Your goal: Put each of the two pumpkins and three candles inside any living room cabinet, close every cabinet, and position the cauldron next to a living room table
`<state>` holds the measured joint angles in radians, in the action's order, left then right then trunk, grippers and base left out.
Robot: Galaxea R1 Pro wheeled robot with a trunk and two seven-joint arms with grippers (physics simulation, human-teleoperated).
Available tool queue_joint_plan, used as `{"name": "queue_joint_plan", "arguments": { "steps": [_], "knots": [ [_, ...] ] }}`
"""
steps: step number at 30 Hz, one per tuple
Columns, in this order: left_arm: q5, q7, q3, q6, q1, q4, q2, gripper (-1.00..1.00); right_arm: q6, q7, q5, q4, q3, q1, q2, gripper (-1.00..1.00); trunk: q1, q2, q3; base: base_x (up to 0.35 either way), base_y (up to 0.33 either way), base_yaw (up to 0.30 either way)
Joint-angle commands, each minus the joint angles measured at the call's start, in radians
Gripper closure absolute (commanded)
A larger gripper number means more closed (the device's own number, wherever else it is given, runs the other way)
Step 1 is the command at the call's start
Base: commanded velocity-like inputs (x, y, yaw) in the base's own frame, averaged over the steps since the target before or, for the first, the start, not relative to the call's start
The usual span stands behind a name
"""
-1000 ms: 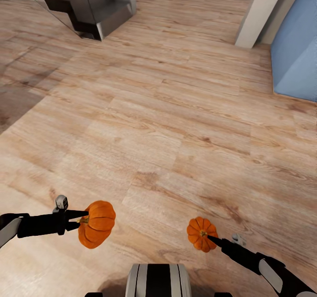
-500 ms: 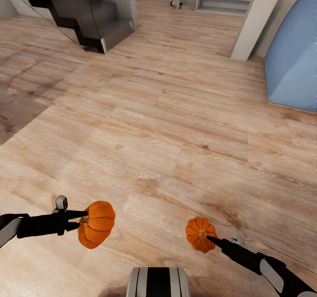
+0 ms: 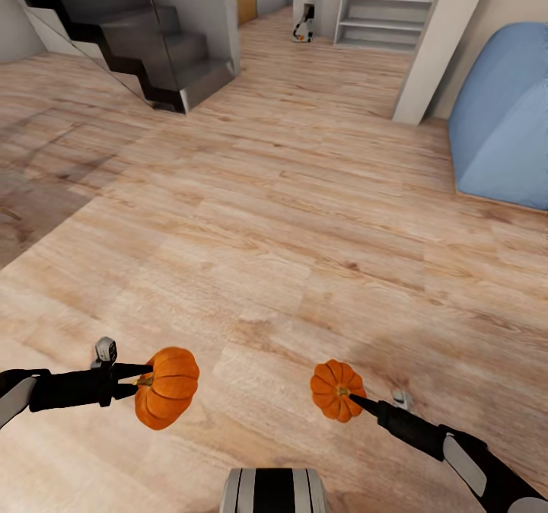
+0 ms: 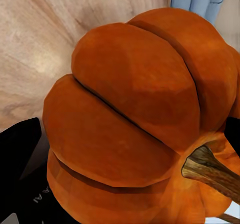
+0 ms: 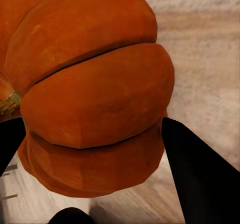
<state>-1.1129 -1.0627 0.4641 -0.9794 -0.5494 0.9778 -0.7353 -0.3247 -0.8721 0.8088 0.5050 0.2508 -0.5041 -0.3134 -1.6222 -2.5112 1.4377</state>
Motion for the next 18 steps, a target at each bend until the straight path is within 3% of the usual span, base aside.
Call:
{"name": "queue_joint_plan", "arguments": {
  "steps": [1,11,18],
  "knots": [
    [-0.004,-0.002,0.004,-0.004,-0.001,-0.001,-0.001,1.0,-0.014,0.0,0.01,0.001,0.003,-0.001,-0.001,1.0,0.001,0.0,-0.003,0.0,0.0,0.0],
    [-0.003,-0.001,0.005,-0.003,-0.001,-0.001,-0.001,1.0,-0.079,0.007,0.01,0.012,0.003,-0.001,0.005,1.0,0.005,0.002,-0.042,0.0,0.0,0.0],
    [-0.001,0.002,0.003,-0.002,-0.001,-0.001,-0.001,1.0,-0.17,0.043,0.01,0.116,-0.001,-0.005,0.038,1.0,0.008,0.004,-0.069,0.0,0.0,0.0]
  ]
}}
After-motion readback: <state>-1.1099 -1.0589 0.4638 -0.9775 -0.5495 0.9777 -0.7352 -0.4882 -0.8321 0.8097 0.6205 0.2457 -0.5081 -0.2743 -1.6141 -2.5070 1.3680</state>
